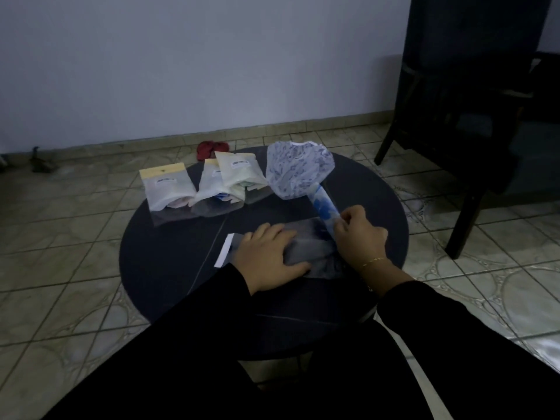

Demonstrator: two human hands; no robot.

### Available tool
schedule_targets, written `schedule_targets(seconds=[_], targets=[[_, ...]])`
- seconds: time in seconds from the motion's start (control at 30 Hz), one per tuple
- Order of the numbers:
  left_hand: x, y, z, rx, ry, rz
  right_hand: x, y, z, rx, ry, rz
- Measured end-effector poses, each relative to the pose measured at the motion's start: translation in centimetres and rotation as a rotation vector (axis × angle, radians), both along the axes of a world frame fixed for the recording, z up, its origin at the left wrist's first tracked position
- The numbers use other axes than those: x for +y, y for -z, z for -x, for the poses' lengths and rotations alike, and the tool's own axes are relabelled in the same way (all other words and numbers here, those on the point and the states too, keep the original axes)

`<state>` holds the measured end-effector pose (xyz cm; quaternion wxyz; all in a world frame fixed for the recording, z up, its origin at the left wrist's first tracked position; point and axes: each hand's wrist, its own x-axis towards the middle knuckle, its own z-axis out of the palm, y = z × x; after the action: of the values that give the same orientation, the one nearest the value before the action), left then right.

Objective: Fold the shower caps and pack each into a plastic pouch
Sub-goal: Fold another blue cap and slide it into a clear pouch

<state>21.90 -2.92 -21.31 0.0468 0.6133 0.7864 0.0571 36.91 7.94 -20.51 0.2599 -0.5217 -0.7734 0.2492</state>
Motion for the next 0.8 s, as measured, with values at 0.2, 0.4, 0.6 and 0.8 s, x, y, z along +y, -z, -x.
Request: schedule_targets(seconds=[0.2,0.4,0.6,0.8], targets=[[-2.7,0.0,2.3,0.007,-0.083,-0.071,0.2,0.3,0.7,-0.001,0.132,-0.022],[-3.2,0.4,2.1,-0.093,-0.087,-0.149,-1.5,-0.3,1.2,-0.061,0.011,-0.229],[-3.7,1.1,2.3,0.017,-0.113,-0.180,-2.8,-1.4,1.8,0.016,-0.250,-0.050],[-4.5,1.0,3.5,-0.095,-0.079,-0.190,-2.2,-1.1,0.6,0.095,-0.234,0.191]])
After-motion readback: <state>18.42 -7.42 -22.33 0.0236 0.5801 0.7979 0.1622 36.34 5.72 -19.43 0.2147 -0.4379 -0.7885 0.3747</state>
